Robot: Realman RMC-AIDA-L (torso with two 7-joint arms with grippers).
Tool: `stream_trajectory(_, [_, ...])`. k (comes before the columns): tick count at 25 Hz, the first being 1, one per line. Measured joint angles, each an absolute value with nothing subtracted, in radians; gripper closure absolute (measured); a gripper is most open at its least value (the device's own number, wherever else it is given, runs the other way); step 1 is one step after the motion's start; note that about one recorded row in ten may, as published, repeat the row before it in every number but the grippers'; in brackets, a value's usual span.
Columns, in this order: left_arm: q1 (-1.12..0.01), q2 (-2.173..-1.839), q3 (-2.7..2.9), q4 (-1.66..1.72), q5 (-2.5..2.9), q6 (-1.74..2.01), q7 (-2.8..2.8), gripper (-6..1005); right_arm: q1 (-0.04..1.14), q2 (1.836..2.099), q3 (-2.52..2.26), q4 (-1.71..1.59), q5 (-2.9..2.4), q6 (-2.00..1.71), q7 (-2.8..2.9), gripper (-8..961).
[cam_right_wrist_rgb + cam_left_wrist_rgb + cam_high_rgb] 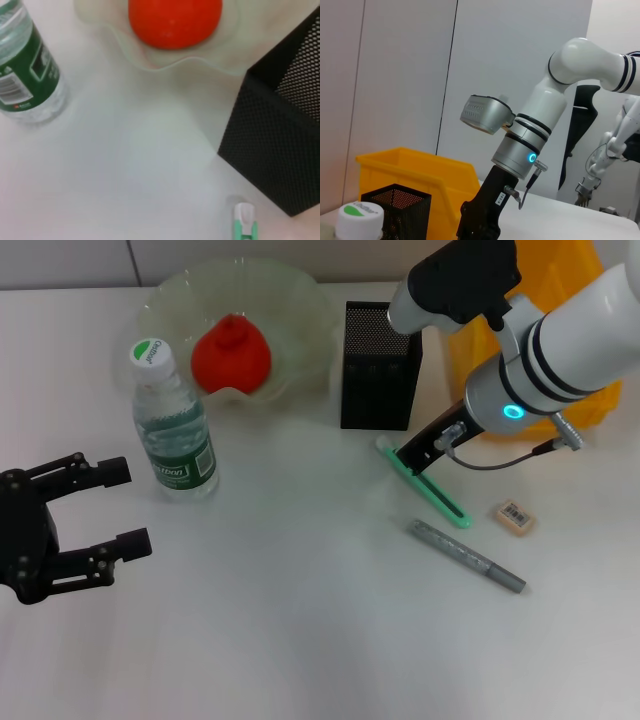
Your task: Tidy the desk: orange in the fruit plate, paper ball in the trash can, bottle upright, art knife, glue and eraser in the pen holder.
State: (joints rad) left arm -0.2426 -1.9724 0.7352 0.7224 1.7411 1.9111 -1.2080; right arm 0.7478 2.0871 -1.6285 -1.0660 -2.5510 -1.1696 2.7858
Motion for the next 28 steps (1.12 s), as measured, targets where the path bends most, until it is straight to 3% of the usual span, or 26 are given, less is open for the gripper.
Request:
stream_trajectory(3, [-0.246, -1.973, 0.737, 0.722, 1.741, 1.911, -1.208, 187, 0.747, 2.084, -1.623, -1.053, -2.553, -1.154, 2.786, 955])
stream_trajectory(8, [-0.252, -1.974, 0.738, 0.720, 1.742, 1.911, -1.210, 186, 0.756, 2.084, -1.626, -1.009, -2.552, -1.122, 2.786, 932])
stream_trajectory(11, [-0.254, -1.975, 0.738, 0.719, 1.743, 1.911, -1.211, 186, 0.764, 2.087, -1.630, -0.978, -2.546, -1.095, 2.786, 741])
stream_trajectory(22, [-0.256, -1.976, 0.738, 0.719, 1.743, 1.911, -1.213, 187, 0.790, 2.089, -1.635, -0.914, -2.512, -1.066, 2.785, 508])
stream_trajectory(28, [-0.254, -1.976, 0.738, 0.718, 1.743, 1.912, -1.210, 186, 0.793, 2.089, -1.659, -0.908, -2.511, -1.058, 2.785, 498])
